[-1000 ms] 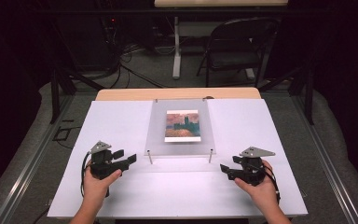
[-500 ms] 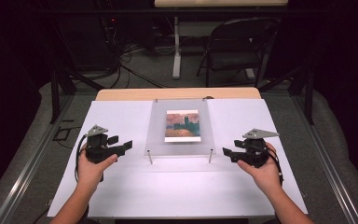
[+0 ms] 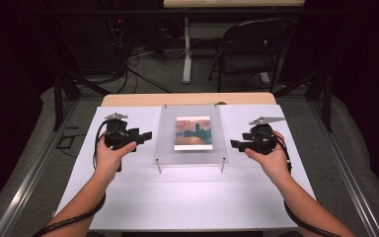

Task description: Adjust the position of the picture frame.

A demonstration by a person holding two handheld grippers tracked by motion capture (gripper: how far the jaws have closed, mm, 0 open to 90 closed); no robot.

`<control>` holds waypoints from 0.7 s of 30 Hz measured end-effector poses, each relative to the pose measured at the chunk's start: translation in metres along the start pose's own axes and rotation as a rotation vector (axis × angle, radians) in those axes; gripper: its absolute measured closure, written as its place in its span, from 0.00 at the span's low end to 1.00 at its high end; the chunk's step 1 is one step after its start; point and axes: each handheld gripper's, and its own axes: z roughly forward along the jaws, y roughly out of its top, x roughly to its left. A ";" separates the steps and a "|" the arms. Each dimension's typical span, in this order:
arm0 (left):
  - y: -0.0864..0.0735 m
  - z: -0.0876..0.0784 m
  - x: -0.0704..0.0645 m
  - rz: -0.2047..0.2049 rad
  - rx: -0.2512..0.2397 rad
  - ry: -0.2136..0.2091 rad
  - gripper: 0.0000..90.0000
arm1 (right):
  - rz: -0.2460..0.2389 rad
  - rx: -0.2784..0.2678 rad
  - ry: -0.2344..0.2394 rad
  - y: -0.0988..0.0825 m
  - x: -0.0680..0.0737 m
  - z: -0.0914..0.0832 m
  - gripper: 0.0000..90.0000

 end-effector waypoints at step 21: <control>0.049 0.061 -0.011 0.033 0.034 0.079 0.39 | 0.060 -0.028 -0.055 0.063 -0.011 0.057 0.42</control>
